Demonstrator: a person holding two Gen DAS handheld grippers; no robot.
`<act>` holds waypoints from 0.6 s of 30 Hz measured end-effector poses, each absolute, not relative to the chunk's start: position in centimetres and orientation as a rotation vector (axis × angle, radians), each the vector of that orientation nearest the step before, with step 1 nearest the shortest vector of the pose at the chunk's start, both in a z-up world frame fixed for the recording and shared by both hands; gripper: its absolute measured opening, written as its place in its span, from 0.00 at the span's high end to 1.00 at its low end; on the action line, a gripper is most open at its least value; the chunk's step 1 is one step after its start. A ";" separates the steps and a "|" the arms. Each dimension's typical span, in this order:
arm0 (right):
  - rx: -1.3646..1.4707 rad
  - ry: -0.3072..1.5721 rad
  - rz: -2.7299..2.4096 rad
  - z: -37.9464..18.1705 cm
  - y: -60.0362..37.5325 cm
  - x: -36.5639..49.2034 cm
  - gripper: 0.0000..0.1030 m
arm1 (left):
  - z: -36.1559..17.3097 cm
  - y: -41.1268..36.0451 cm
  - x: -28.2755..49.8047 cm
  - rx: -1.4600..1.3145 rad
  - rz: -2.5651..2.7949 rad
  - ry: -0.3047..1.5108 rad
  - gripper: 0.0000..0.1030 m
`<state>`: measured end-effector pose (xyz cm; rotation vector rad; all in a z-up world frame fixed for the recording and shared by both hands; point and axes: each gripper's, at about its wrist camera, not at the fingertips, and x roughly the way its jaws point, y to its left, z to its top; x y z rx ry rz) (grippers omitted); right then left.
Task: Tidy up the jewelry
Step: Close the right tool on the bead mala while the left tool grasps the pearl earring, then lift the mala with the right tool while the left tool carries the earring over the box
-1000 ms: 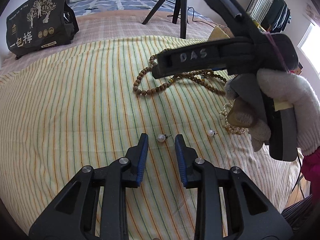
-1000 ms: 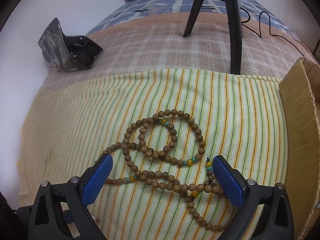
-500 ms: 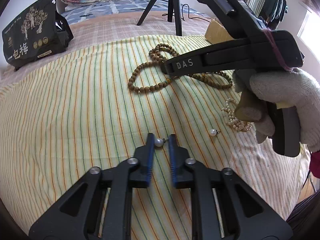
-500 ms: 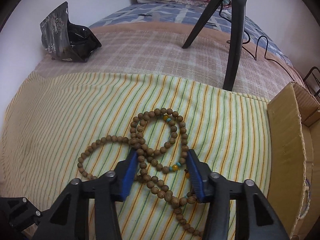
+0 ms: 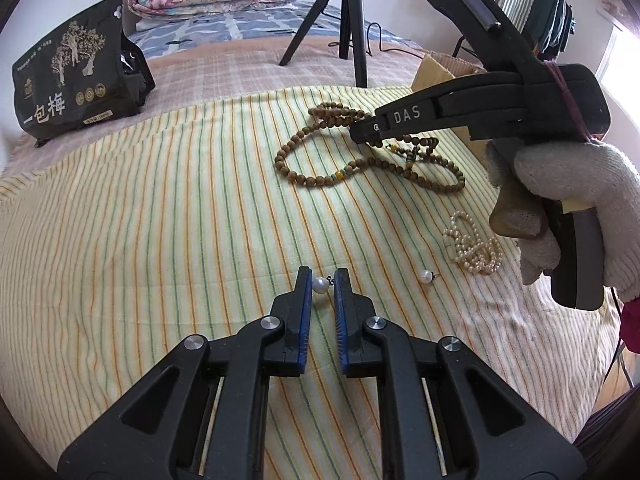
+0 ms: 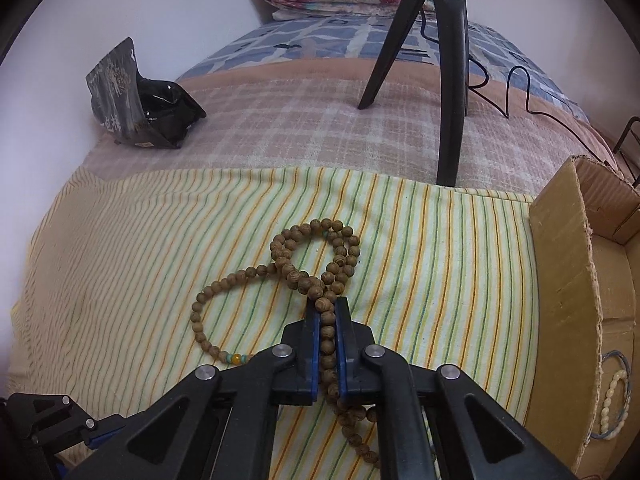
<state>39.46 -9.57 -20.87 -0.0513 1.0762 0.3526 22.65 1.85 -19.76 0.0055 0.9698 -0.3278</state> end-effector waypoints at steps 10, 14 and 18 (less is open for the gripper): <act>-0.019 1.023 0.381 -17.6 -10.4 38.5 0.96 | -18.3 2.6 22.2 -0.020 -0.323 0.932 0.91; -0.010 0.987 0.383 -15.6 -11.2 37.8 0.96 | -16.9 2.2 22.0 -0.027 -0.335 0.902 0.91; 0.015 0.952 0.384 -13.6 -12.4 37.0 0.96 | -15.7 1.7 21.6 -0.027 -0.347 0.877 0.91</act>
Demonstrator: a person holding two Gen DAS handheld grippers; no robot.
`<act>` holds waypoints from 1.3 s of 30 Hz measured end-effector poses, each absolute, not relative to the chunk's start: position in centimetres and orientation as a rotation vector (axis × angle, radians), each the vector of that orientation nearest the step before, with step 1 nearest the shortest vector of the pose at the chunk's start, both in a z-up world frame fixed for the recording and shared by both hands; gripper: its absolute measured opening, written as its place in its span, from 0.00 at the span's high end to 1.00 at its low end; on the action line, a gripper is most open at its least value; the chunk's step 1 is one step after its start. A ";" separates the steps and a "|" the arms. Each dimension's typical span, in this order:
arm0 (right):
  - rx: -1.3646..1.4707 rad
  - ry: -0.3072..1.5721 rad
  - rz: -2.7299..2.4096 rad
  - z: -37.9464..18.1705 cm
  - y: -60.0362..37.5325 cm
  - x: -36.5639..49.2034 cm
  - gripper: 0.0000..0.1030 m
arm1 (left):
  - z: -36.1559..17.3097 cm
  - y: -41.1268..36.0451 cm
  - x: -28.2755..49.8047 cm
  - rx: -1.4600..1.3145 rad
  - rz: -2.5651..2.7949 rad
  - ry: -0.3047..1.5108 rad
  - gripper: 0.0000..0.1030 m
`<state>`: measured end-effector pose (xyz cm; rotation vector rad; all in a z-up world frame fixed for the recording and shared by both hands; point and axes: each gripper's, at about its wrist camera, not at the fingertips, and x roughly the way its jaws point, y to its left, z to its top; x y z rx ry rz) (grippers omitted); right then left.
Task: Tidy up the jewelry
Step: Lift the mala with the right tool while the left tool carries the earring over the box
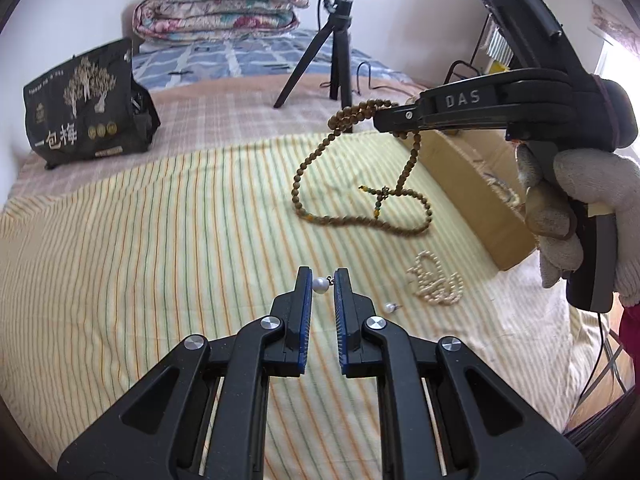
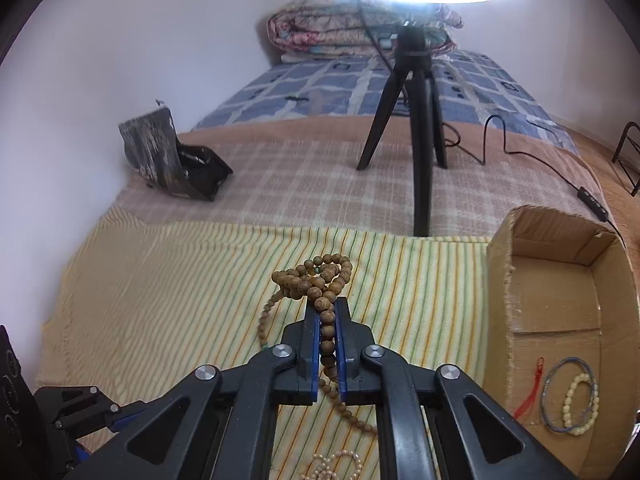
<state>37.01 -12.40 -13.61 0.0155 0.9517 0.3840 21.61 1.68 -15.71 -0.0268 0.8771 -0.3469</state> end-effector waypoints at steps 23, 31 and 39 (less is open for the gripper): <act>0.135 0.726 0.330 -2.5 -22.2 32.2 0.96 | -9.2 -5.2 20.6 -0.046 -0.463 0.762 0.91; 0.176 0.674 0.281 -0.5 -26.4 31.6 0.96 | -7.7 -9.2 21.7 -0.018 -0.516 0.739 0.91; 0.203 0.661 0.230 -0.7 -30.3 32.2 0.96 | -7.7 -12.6 23.0 -0.006 -0.544 0.738 0.91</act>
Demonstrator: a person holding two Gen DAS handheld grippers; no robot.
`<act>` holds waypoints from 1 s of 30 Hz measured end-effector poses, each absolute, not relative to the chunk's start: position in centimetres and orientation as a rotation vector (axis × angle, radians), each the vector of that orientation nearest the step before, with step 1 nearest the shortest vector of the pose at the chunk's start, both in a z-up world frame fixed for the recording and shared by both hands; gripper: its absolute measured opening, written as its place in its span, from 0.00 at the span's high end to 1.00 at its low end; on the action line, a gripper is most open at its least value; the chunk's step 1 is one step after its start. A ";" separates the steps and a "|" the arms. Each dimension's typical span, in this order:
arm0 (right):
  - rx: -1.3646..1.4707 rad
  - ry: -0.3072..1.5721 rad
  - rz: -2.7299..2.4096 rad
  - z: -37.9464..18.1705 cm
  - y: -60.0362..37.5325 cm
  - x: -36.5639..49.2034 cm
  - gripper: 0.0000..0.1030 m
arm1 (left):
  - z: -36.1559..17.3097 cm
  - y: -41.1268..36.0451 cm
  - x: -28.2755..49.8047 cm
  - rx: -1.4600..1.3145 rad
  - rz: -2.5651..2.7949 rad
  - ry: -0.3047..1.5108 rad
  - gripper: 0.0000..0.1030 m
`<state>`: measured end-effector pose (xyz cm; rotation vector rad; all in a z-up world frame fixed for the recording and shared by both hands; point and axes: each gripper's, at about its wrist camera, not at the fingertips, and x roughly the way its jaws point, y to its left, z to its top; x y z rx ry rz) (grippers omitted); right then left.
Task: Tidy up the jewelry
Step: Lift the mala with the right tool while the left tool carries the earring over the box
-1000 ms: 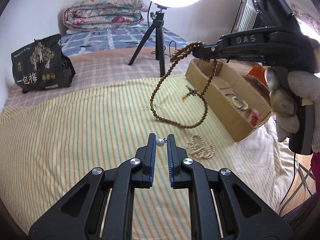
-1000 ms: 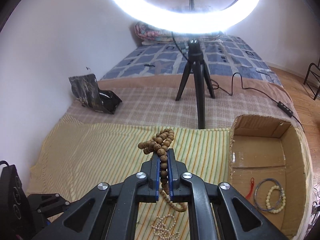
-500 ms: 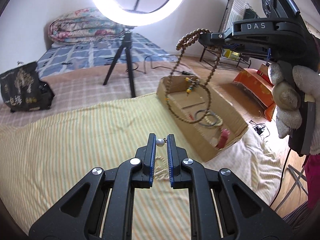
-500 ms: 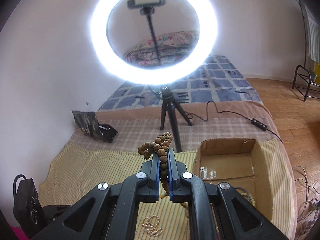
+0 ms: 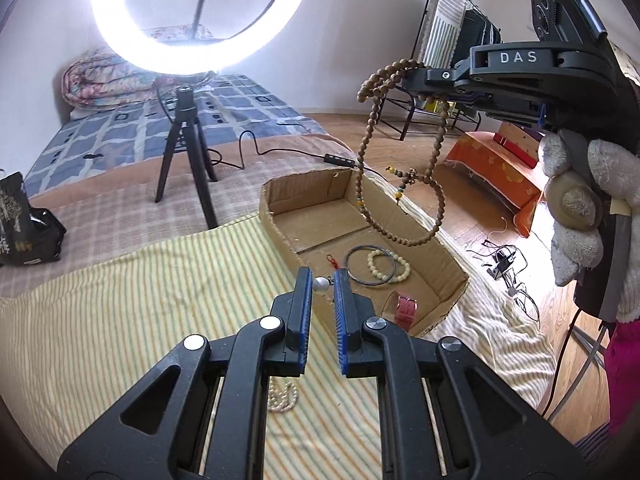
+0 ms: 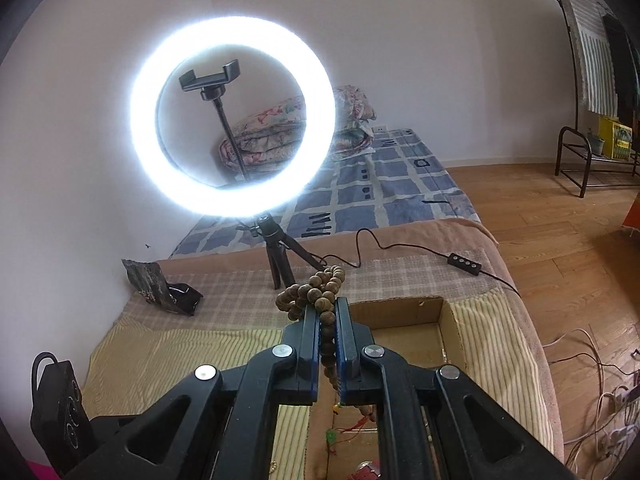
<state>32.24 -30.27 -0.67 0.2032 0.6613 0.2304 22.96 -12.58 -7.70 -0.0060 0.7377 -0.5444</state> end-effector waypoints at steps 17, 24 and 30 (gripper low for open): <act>0.236 0.731 0.161 -5.8 -34.0 36.3 0.96 | -10.0 -18.5 25.3 0.042 -0.582 0.771 0.91; 0.221 0.779 0.151 -8.1 -34.2 37.6 0.96 | -11.2 -20.3 25.6 0.070 -0.590 0.785 0.91; 0.219 0.800 0.147 -9.1 -34.3 38.1 0.96 | -11.6 -20.7 25.8 0.087 -0.583 0.789 0.91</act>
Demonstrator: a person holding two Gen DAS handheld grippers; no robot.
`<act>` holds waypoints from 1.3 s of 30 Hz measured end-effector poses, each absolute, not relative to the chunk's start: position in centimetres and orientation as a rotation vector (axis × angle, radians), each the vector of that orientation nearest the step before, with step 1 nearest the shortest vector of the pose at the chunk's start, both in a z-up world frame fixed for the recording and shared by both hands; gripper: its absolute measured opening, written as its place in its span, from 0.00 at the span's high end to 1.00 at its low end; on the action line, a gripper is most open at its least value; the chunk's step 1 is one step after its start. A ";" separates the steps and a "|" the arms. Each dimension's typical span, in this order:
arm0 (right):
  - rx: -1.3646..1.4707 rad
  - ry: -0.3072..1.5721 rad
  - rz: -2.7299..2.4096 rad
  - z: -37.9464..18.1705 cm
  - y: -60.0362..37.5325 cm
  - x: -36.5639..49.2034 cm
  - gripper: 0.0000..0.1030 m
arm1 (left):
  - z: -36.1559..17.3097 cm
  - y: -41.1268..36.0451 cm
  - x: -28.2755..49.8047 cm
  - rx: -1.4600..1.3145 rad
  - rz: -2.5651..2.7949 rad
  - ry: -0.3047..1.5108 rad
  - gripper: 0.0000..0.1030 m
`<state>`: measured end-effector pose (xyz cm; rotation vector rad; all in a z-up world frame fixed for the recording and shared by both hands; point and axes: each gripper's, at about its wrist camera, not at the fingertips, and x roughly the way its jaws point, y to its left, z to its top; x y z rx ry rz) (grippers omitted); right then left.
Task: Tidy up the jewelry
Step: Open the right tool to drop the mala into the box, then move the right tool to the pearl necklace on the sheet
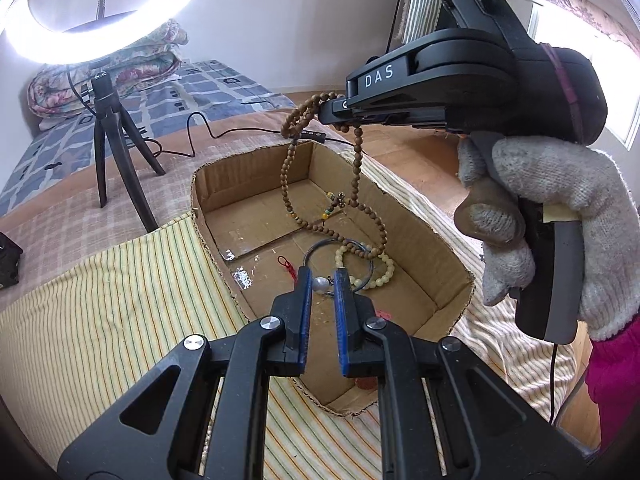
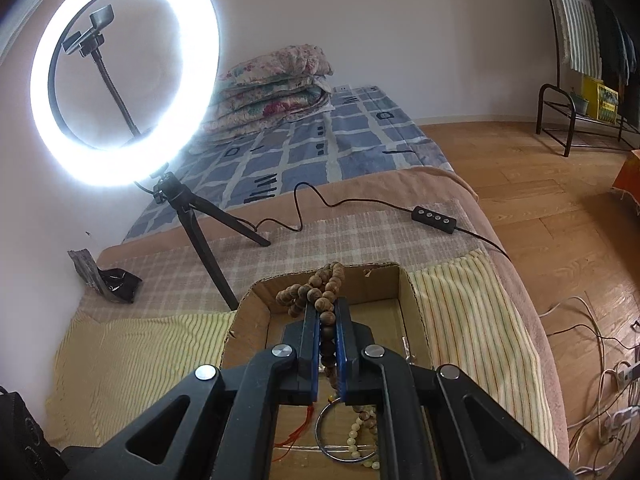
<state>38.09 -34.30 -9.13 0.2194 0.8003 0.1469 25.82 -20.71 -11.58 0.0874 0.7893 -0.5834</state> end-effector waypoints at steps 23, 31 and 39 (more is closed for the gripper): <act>0.206 0.752 0.055 -7.6 -34.6 36.6 0.07 | -11.1 -19.4 24.7 0.055 -0.565 0.796 0.34; 0.115 0.742 0.036 -6.0 -33.3 35.1 0.03 | -9.8 -18.3 23.4 0.051 -0.563 0.774 0.34; 0.104 0.711 0.051 -3.9 -32.9 32.2 0.03 | -8.4 -16.1 21.8 0.054 -0.552 0.747 0.34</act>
